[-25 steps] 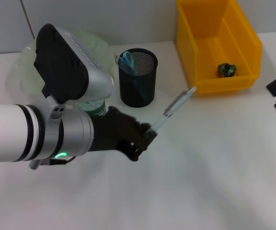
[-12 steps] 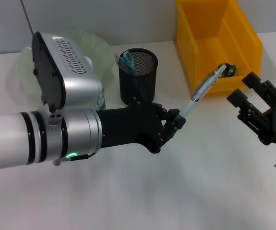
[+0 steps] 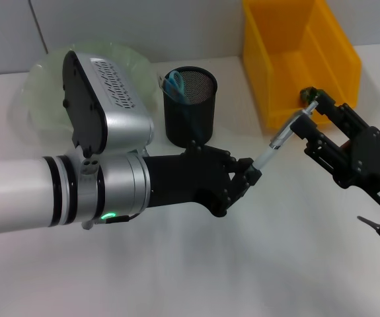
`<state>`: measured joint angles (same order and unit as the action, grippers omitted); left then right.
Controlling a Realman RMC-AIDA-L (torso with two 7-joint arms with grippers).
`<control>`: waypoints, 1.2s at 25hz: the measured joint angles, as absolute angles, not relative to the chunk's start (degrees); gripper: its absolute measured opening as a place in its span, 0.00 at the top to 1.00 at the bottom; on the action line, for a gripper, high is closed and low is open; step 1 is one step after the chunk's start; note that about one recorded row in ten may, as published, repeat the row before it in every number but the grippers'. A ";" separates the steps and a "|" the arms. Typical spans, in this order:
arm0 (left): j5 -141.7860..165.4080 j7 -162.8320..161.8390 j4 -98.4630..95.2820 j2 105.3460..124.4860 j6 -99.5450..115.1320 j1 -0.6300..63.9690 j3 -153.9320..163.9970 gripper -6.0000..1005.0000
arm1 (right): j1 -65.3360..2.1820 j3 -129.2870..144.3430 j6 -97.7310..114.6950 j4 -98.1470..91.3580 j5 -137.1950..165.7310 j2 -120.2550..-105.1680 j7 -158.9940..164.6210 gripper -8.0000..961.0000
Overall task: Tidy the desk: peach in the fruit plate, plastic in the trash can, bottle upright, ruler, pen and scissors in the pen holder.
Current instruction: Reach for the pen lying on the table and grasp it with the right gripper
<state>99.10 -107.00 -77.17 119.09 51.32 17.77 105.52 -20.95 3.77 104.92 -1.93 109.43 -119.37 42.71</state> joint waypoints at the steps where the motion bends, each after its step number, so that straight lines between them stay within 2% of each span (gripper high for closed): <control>1: 99.08 -106.99 -77.17 119.08 51.32 17.78 105.54 0.82 | -21.00 3.78 104.65 -1.83 109.43 -119.38 42.72 0.24; 14: 98.36 -105.74 -77.19 118.91 51.64 17.84 105.56 0.81 | -21.09 4.29 104.39 -1.29 110.07 -119.18 49.84 0.35; 20: 98.34 -105.73 -77.31 118.91 51.87 17.84 105.52 0.81 | -21.05 4.39 104.20 -0.86 110.12 -119.33 49.91 0.49; 24: 98.33 -105.73 -77.54 118.91 52.01 17.68 105.38 0.81 | -21.06 4.40 104.05 -0.51 110.13 -119.30 50.00 0.49; 29: 98.25 -105.73 -77.52 118.93 52.03 17.74 105.42 0.80 | -21.10 4.40 103.78 -0.55 110.12 -119.27 50.03 0.58; 30: 98.25 -105.73 -77.41 118.95 52.00 17.79 105.44 0.80 | -21.10 4.40 103.78 -0.55 110.12 -119.27 50.03 0.65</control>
